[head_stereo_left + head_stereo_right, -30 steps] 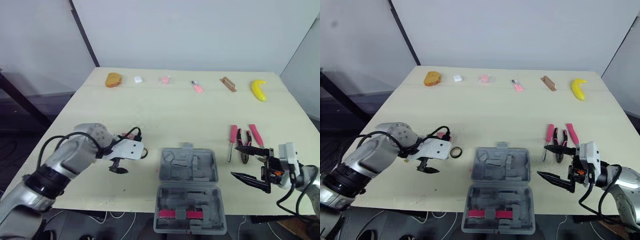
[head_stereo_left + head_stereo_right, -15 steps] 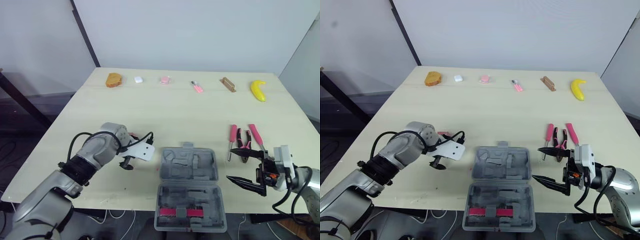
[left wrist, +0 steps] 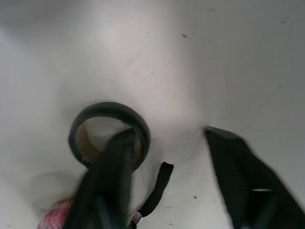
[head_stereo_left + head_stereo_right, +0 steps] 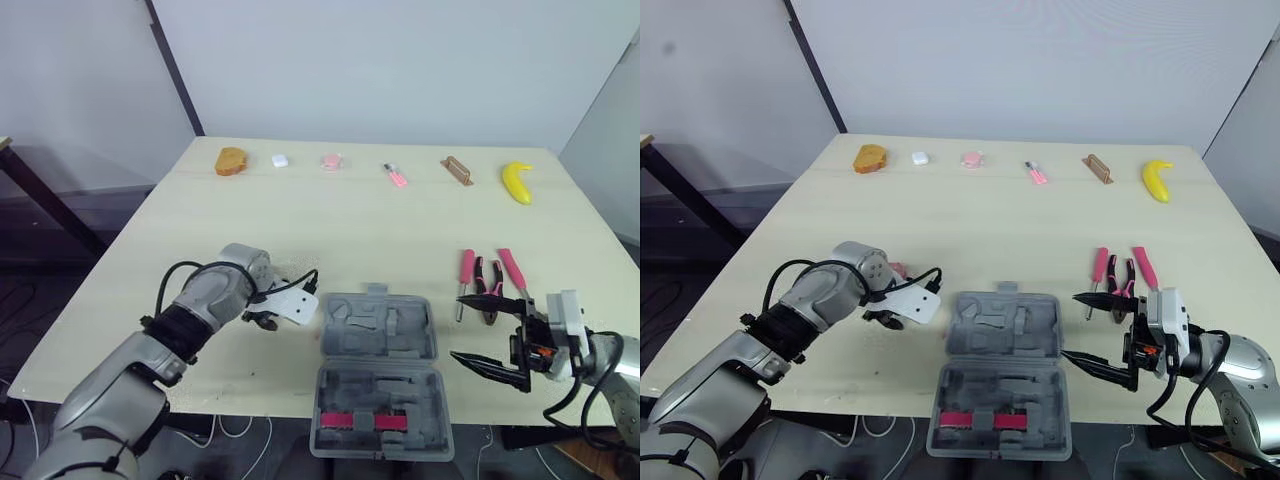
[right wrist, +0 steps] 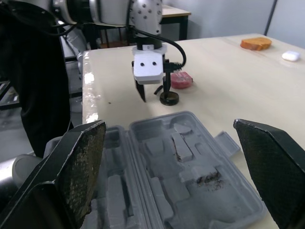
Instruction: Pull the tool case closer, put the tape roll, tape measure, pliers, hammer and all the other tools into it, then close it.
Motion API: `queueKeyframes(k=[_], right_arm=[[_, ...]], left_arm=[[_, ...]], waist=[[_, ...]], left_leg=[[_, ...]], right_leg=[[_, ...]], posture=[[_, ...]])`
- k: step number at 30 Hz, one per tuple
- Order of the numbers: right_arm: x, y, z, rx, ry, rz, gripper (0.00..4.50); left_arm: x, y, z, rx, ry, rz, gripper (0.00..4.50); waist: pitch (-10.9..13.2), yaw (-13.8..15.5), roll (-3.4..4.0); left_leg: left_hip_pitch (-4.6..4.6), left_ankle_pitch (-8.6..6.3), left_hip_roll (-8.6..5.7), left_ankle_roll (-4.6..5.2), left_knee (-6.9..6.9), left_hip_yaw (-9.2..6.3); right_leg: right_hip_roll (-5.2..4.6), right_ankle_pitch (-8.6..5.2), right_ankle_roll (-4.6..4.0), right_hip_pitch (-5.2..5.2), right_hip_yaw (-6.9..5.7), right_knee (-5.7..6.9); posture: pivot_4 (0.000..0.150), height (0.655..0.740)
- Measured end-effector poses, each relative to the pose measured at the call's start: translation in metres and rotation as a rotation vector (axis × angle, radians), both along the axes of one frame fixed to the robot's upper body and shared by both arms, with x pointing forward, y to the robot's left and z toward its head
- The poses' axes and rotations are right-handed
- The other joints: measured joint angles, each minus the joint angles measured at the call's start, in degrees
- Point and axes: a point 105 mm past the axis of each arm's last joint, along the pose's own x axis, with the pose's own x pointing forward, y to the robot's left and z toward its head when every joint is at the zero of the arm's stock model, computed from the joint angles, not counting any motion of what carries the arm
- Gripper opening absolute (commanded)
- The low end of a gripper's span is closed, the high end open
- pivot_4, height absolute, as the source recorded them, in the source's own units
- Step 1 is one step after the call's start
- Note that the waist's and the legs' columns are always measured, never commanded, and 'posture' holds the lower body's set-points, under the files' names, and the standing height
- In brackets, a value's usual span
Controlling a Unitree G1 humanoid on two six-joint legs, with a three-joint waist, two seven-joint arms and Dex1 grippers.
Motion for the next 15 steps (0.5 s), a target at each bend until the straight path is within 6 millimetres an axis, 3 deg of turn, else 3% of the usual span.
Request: queueKeyframes(k=[3, 12, 15], right_arm=[[-0.002, 0.001, 0.0, -0.003, -0.003, 0.019, 4.5], [-0.002, 0.0, -0.001, -0.021, -0.012, 0.033, 4.5], [0.0, -0.005, -0.006, -0.046, 0.004, 0.009, 4.5]], left_arm=[[0.004, 0.002, 0.001, 0.02, -0.01, -0.01, 0.04], [0.014, -0.007, 0.013, 0.017, -0.034, -0.04, 0.04], [0.017, -0.026, 0.031, -0.021, -0.054, -0.088, 0.04]], waist=[[0.0, -0.1, 0.0], [0.0, -0.2, -0.04], [0.0, 0.0, -0.05]], left_leg=[[-0.01, 0.0, 0.0, 0.0, 0.0, 0.01], [-0.1, 0.0, 0.0, 0.0, -0.01, 0.01], [-0.14, 0.0, 0.0, 0.0, -0.01, 0.0]], right_leg=[[0.0, 0.0, 0.0, -0.01, 0.02, 0.0], [0.0, 0.0, 0.0, -0.06, 0.01, -0.06], [0.0, 0.0, 0.0, -0.06, 0.0, -0.08]], posture=[[0.15, 0.74], [0.15, 0.74], [0.15, 0.74]])
